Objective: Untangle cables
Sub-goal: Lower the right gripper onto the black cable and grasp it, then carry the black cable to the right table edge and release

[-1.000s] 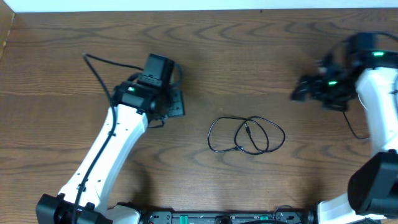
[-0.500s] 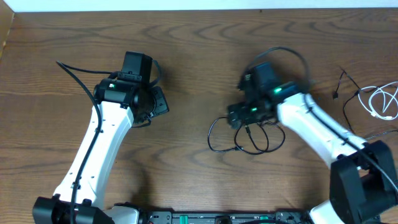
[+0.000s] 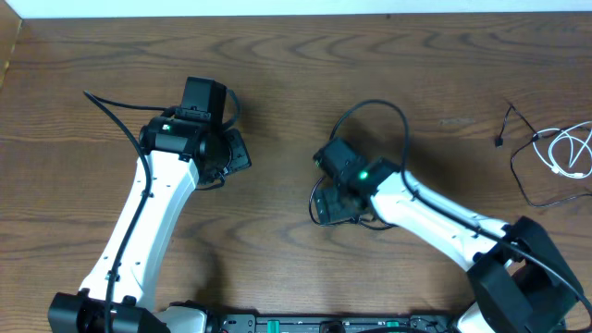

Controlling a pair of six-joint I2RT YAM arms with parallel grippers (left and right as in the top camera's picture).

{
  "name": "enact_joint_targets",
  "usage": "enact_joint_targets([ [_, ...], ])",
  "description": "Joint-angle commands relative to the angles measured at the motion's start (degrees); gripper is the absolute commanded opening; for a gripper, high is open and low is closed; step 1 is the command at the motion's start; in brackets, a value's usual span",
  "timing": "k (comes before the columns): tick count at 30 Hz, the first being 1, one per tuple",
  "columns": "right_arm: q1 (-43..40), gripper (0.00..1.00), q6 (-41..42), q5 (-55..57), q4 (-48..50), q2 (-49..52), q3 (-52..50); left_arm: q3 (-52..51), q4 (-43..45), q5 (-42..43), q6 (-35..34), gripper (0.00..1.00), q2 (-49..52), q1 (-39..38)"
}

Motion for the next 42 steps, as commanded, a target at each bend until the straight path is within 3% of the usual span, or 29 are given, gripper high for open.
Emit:
enact_joint_targets([
  [1,1.7,0.86,6.6,3.0,2.0,-0.1,-2.8,1.2,-0.6,-0.1,-0.3,0.53,-0.3,0.2],
  [5,2.3,0.84,12.9,4.9,6.3,-0.1,-6.4,1.2,-0.8,-0.1,-0.3,0.53,-0.3,0.2],
  [11,2.3,0.72,14.1,7.1,14.9,-0.1,-10.1,1.2,-0.8,-0.1,-0.3,0.53,-0.3,0.2],
  [13,2.3,0.61,14.1,7.3,15.4,-0.1,-10.4,1.2,-0.8,-0.1,-0.3,0.53,-0.3,0.2],
  [18,2.3,0.20,14.1,7.1,14.4,-0.1,-10.4,1.2,-0.8,-0.1,-0.3,0.53,-0.3,0.2],
  [22,2.3,0.03,14.1,7.2,14.4,-0.1,-10.4,1.2,-0.8,-0.1,-0.3,0.53,-0.3,0.2],
  [25,1.9,0.01,13.9,7.2,14.3,-0.1,-10.3,1.2,-0.8,-0.1,-0.3,0.53,-0.3,0.2],
  [29,-0.9,0.01,7.8,4.4,11.7,-1.3,-7.5,1.2,-0.8,-0.1,-0.3,0.53,-0.3,0.2],
  [35,-7.5,0.01,-5.3,-1.1,2.0,-6.8,5.4,1.2,-0.8,-0.1,-0.3,0.53,-0.3,0.2],
  [42,-16.6,0.01,-7.6,-1.0,-5.1,-13.3,20.0,1.2,-1.0,-0.1,-0.3,0.53,-0.3,0.2],
])
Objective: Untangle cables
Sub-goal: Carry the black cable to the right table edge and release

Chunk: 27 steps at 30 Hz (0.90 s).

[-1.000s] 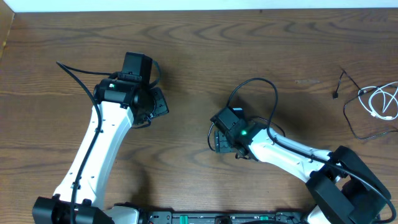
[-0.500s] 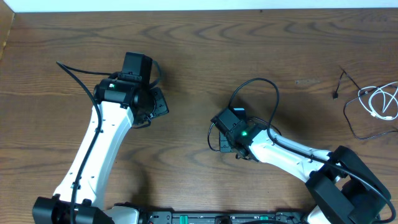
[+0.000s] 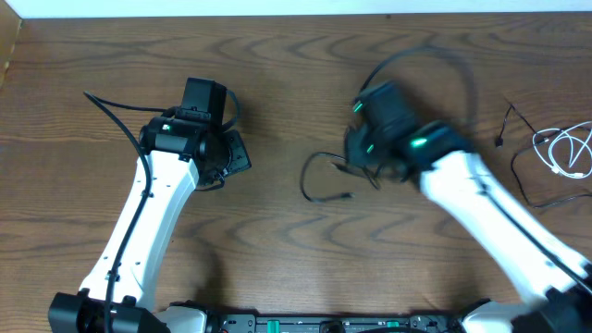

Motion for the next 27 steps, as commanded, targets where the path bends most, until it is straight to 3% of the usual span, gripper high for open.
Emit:
enact_joint_targets([
  [1,-4.1,0.01,-3.8,-0.2,-1.6,-3.7,4.8,1.2,-0.4,-0.1,-0.3,0.53,-0.3,0.2],
  [10,-14.8,0.01,-8.9,3.3,-0.7,-9.2,6.4,1.2,-0.4,-0.1,-0.3,0.53,-0.3,0.2],
  [21,-31.5,0.01,-13.3,15.5,14.6,-12.9,6.9,1.2,-0.4,-0.1,-0.3,0.53,-0.3,0.2],
  [27,-42.5,0.01,-13.9,15.7,12.6,-11.3,6.9,1.2,-0.4,-0.1,-0.3,0.53,-0.3,0.2],
])
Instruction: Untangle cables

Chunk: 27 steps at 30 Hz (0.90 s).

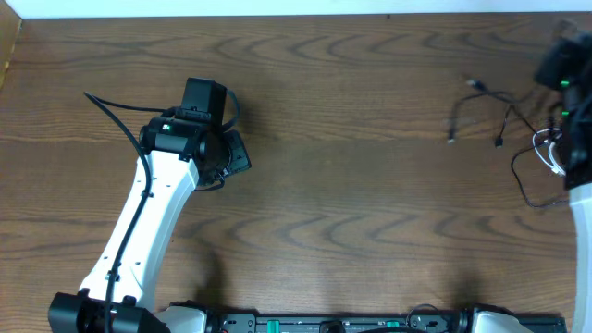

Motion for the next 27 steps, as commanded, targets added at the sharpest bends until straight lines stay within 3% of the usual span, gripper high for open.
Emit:
enact_joint_targets([
  [1,-5.9,0.01,-1.4,1.7,-1.5,1.5,0.9,1.2,-0.3,-0.1,-0.3,0.53,-0.3,0.2],
  [10,-16.2,0.01,-0.1,-1.2,-4.0,7.5,0.9,1.2,-0.6,-0.1,-0.3,0.53,-0.3,0.2],
  [11,-16.5,0.05,-0.1,-1.9,-4.3,8.0,0.9,1.2,-0.7,-0.1,-0.3,0.53,-0.3,0.2],
  [14,-16.6,0.41,-0.1,-3.7,-5.6,9.6,0.9,1.2,-0.7,-0.1,-0.3,0.53,-0.3,0.2],
  [15,-16.6,0.49,-0.1,-4.9,-6.1,10.1,0.8,1.2,-0.7,-0.1,-0.3,0.53,-0.3,0.2],
  [22,-16.2,0.56,-0.1,-22.4,-9.6,13.3,0.8,1.2,-0.5,-0.1,-0.3,0.53,-0.3,0.2],
  [27,-13.6,0.67,-1.8,-36.2,-13.4,15.0,0.8,1.2,1.5,1.4,-0.3,0.52,-0.3,0.2],
])
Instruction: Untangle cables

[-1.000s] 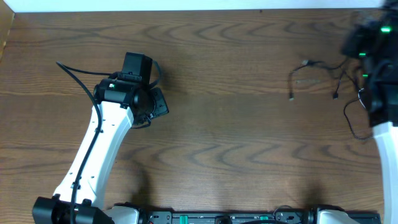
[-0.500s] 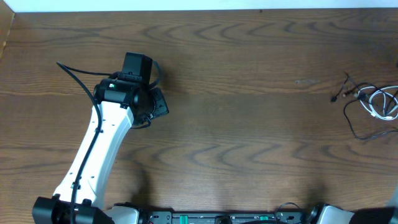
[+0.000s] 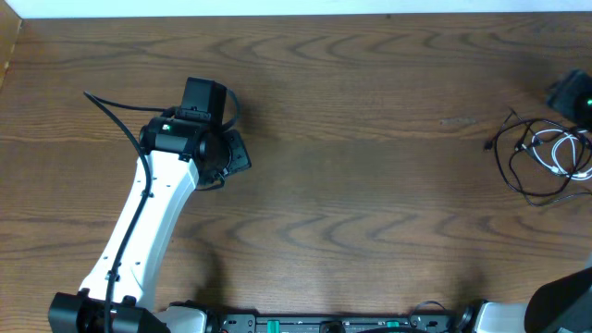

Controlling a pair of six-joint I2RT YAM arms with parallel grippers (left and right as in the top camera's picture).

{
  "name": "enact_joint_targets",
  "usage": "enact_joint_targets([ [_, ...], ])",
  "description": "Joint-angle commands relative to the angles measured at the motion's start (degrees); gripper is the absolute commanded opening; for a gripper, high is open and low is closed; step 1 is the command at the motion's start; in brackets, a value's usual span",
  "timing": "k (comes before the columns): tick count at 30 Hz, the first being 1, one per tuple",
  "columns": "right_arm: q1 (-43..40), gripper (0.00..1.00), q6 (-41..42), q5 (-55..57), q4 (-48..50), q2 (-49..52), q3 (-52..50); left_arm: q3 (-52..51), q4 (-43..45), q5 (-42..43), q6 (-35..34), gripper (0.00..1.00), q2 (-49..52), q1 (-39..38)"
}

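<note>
A pile of thin black cables (image 3: 518,162) lies at the table's far right, looped around a coiled white cable (image 3: 560,153). One black plug end (image 3: 489,145) points left out of the pile. Only a dark part of my right gripper (image 3: 572,94) shows at the right edge, just above the pile; its fingers are hidden, so any hold on a cable cannot be made out. My left gripper (image 3: 233,154) rests low over the table at the left, far from the cables, with its finger gap hidden under the wrist.
The left arm's white link (image 3: 139,231) runs from the bottom left up to its wrist, with a black lead (image 3: 111,109) arching off it. Bare wooden table (image 3: 370,185) lies between the two arms. The table's far edge runs along the top.
The right gripper has moved slightly down at the right edge. The black cable that stretched left from it now lies bunched with the black and white cables there. The left arm has not moved.
My right gripper was at the table's middle on a looped black cable. Then it was further right with the cable trailing behind, then at the right edge with the cable strung out. Now that cable lies in the right-hand pile. The left arm stayed still throughout.
</note>
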Motion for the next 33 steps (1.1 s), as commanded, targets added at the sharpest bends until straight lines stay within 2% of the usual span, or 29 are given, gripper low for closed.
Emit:
enact_joint_targets([
  [1,2.8,0.68,-3.4,-14.6,-2.4,1.1,0.8,1.2,2.0,2.6,-0.2,0.52,-0.3,0.1],
  [7,11.1,0.76,-11.8,-18.6,-7.3,3.4,0.8,1.2,9.3,9.0,8.8,0.52,-0.3,-3.8],
  [11,18.8,0.81,-19.6,-16.4,-10.1,5.4,0.8,1.2,10.5,8.8,18.6,0.52,-0.3,-8.3],
  [14,24.0,0.88,-20.3,-9.6,-12.0,7.4,0.8,1.2,9.0,3.3,22.9,0.52,-0.3,-10.7],
  [15,25.1,0.99,-20.3,-7.4,-12.7,7.9,0.8,1.2,8.3,0.9,22.9,0.53,-0.3,-11.0],
  [17,28.3,0.99,-19.8,-1.0,-15.2,9.3,0.8,1.2,5.3,-4.8,21.7,0.58,-0.3,-11.1],
  [19,29.7,0.99,-18.2,1.2,-17.0,10.1,0.8,1.2,2.7,-7.0,19.6,0.59,-0.3,-10.8],
  [26,31.0,0.99,-7.8,1.5,-25.4,10.5,0.8,1.2,-8.1,-7.3,10.5,0.59,-0.3,-8.6],
  [30,31.0,0.99,-7.0,1.5,-30.0,9.8,0.3,1.2,-13.0,-7.0,10.2,0.59,-0.4,-8.3],
  [33,31.1,0.99,-7.0,1.6,-29.2,6.6,-2.6,0.9,-14.9,-6.8,10.2,0.59,-1.2,-8.3],
])
